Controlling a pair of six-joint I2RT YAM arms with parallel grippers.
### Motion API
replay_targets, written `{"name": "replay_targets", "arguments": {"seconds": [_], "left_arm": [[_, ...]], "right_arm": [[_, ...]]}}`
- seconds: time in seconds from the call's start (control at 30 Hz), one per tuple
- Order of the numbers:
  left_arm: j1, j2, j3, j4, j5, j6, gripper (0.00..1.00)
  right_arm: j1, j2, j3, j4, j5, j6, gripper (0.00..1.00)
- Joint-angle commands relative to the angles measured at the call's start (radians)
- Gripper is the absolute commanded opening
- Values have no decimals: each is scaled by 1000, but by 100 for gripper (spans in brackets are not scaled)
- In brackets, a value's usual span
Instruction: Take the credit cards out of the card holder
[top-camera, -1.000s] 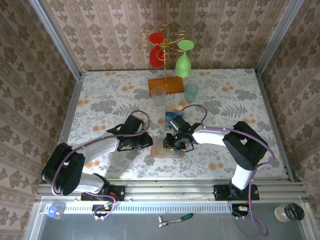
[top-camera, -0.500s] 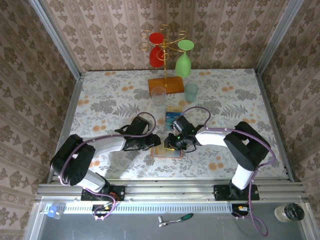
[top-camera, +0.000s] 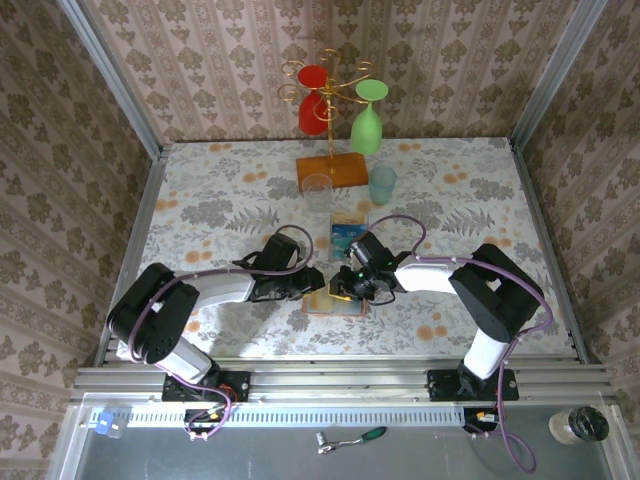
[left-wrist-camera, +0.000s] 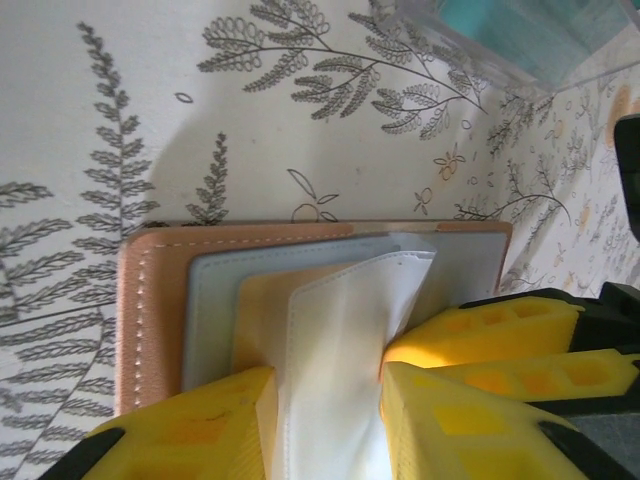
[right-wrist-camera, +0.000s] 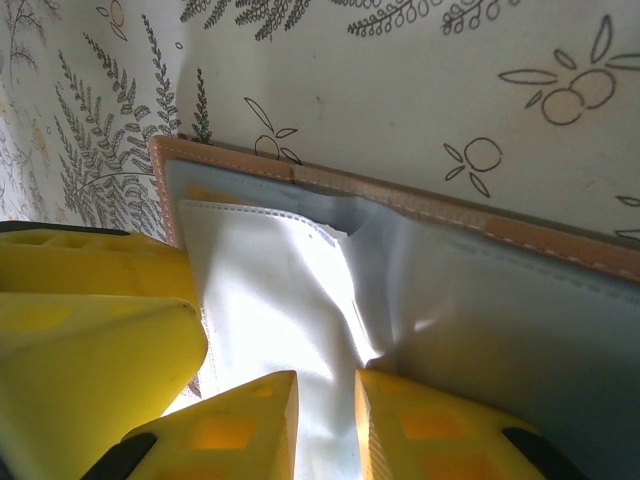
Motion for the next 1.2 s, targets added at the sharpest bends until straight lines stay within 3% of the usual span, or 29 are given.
{"name": "replay_targets", "arguments": {"seconds": [0.0, 0.33, 0.7, 1.17], "left_arm": [[-10, 15, -20, 39, 22, -28, 33], [-22, -16, 17, 1, 16, -22, 28], [-36, -30, 62, -41, 16, -13, 26], [-80, 35, 174, -74, 28, -1, 24]], "right_arm": [[-2, -21, -22, 14, -19, 19, 23], [0, -130, -46, 53, -5, 17, 24], [-16, -307, -4, -203, 144, -43, 26], [-75, -471, -33, -288, 167, -52, 27]]}}
